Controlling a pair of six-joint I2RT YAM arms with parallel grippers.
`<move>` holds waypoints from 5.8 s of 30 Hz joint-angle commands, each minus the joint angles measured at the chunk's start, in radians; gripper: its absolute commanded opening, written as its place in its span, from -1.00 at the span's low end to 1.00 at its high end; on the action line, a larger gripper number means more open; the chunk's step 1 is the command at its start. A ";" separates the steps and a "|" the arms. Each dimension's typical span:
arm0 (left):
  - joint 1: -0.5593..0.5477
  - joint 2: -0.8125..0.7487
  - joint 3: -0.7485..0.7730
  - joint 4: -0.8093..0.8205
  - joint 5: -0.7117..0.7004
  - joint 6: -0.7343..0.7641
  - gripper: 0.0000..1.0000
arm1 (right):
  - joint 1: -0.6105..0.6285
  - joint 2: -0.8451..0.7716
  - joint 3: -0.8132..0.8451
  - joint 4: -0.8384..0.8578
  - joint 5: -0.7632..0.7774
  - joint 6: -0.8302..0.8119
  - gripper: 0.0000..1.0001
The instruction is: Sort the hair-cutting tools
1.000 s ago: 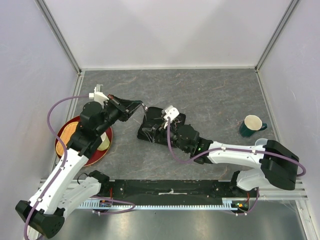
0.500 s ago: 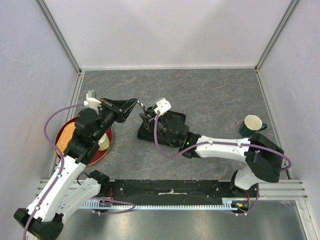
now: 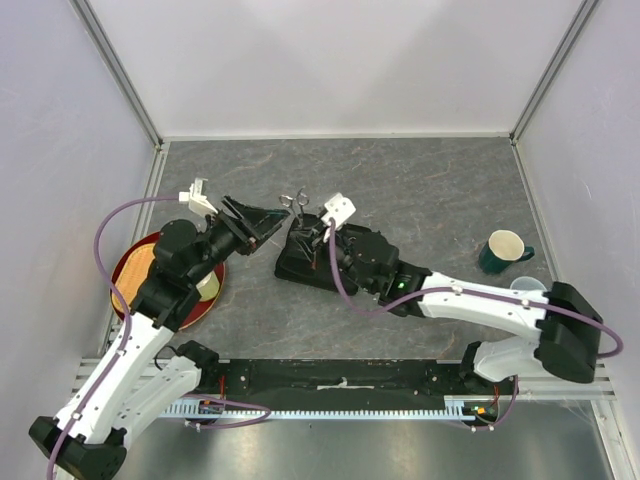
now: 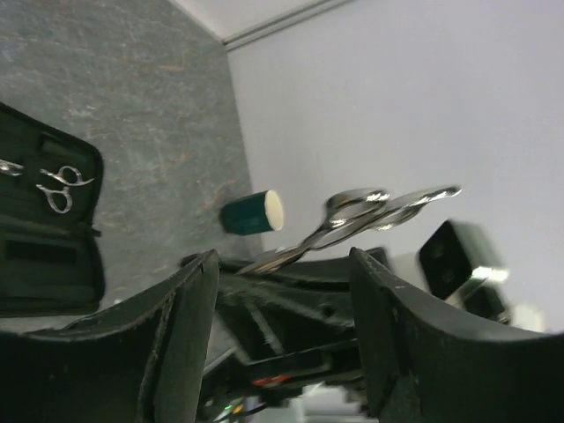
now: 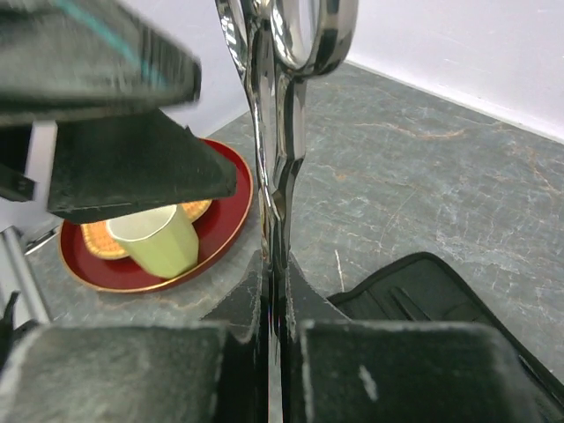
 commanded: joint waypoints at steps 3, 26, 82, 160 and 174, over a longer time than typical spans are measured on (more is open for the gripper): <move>-0.003 -0.060 0.053 -0.050 0.150 0.419 0.46 | -0.080 -0.128 0.109 -0.370 -0.238 0.066 -1.00; -0.003 0.063 0.346 -0.524 0.456 0.851 0.60 | -0.173 -0.255 0.259 -0.973 -0.892 -0.026 -1.00; -0.003 0.291 0.444 -0.625 0.320 0.651 -0.95 | -0.091 -0.254 0.113 -0.878 -0.493 -0.106 0.63; 0.419 1.078 0.194 0.464 0.502 0.354 -0.95 | -0.552 0.340 0.113 -0.674 -0.211 0.504 -0.33; 0.435 1.117 0.185 0.469 0.476 0.372 -0.95 | -0.563 0.401 0.131 -0.671 -0.195 0.495 -0.23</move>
